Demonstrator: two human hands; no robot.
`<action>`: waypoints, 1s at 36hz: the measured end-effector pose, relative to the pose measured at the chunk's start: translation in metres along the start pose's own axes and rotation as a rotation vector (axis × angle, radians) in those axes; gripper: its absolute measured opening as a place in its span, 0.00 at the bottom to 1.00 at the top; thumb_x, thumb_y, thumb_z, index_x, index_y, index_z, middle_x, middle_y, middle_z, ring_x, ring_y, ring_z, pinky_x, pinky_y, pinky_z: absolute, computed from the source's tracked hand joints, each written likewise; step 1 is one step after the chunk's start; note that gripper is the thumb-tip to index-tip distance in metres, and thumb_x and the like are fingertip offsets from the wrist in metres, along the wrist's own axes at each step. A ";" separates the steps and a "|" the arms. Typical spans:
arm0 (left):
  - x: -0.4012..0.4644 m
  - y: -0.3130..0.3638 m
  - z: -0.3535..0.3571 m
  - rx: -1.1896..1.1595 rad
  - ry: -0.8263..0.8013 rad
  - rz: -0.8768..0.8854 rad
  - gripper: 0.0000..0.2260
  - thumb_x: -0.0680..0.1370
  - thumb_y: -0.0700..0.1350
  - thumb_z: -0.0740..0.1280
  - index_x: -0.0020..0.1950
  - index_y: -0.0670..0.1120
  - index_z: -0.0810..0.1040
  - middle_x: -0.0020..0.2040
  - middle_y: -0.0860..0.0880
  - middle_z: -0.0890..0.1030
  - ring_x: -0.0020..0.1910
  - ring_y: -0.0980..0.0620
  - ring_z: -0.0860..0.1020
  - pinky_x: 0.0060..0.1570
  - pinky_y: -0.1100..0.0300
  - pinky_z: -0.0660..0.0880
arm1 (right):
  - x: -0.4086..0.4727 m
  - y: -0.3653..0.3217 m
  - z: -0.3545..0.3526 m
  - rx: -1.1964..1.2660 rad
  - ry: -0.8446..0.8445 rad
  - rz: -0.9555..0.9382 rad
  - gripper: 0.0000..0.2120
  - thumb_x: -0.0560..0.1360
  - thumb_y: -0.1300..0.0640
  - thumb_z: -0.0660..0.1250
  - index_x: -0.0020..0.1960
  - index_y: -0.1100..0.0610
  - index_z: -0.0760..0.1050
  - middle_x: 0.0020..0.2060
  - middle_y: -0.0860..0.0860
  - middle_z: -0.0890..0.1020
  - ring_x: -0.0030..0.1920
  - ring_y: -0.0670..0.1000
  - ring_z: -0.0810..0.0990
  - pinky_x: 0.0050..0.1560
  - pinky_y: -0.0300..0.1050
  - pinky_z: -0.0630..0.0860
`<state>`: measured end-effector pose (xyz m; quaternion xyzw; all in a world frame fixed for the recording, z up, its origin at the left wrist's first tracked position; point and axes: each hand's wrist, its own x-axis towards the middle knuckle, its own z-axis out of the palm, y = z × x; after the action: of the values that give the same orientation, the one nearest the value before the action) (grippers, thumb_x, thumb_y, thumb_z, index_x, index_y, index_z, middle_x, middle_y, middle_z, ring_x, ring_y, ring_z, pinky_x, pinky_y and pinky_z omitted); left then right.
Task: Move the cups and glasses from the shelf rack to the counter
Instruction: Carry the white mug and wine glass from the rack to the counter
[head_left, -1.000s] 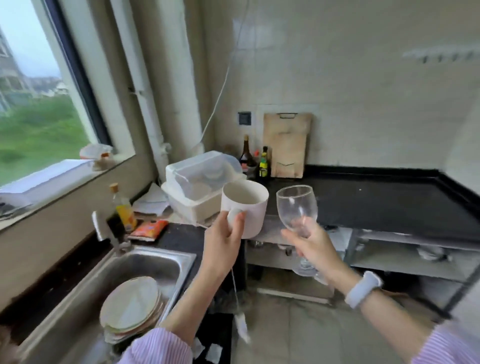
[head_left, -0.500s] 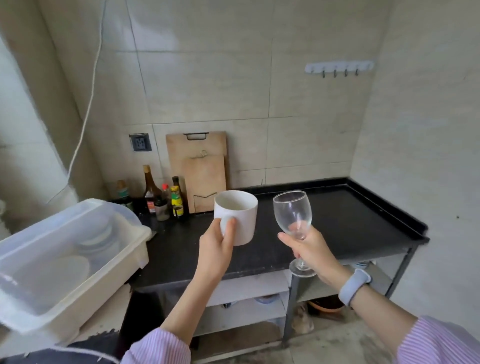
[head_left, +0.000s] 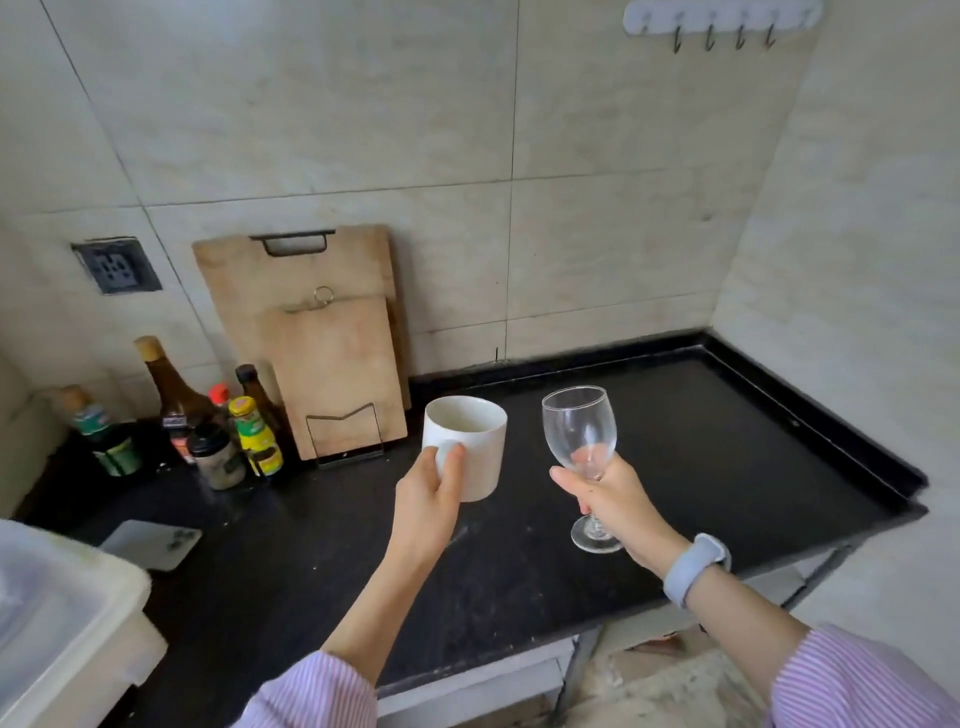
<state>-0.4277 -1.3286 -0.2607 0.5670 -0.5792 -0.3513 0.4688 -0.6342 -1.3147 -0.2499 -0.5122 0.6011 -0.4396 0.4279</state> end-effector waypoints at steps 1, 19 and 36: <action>0.014 -0.007 0.008 0.002 -0.002 -0.017 0.11 0.78 0.58 0.57 0.48 0.53 0.74 0.45 0.56 0.79 0.47 0.56 0.77 0.44 0.56 0.77 | 0.019 0.005 0.001 0.005 -0.011 0.004 0.06 0.71 0.56 0.69 0.42 0.51 0.72 0.19 0.42 0.73 0.23 0.40 0.71 0.29 0.31 0.71; 0.249 -0.144 0.129 -0.064 0.056 -0.225 0.13 0.79 0.57 0.55 0.40 0.52 0.69 0.36 0.55 0.71 0.35 0.55 0.69 0.36 0.61 0.67 | 0.333 0.130 0.035 0.086 -0.167 0.148 0.15 0.70 0.54 0.72 0.54 0.51 0.71 0.45 0.46 0.78 0.47 0.43 0.78 0.43 0.34 0.70; 0.307 -0.226 0.164 -0.020 0.059 -0.187 0.17 0.82 0.51 0.51 0.40 0.41 0.67 0.35 0.51 0.70 0.33 0.61 0.68 0.38 0.71 0.67 | 0.434 0.192 0.076 0.151 -0.157 0.059 0.16 0.70 0.54 0.71 0.56 0.47 0.71 0.48 0.43 0.79 0.48 0.36 0.79 0.42 0.28 0.74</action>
<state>-0.4826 -1.6768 -0.4794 0.6238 -0.5064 -0.3823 0.4564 -0.6541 -1.7348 -0.4817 -0.4934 0.5456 -0.4293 0.5240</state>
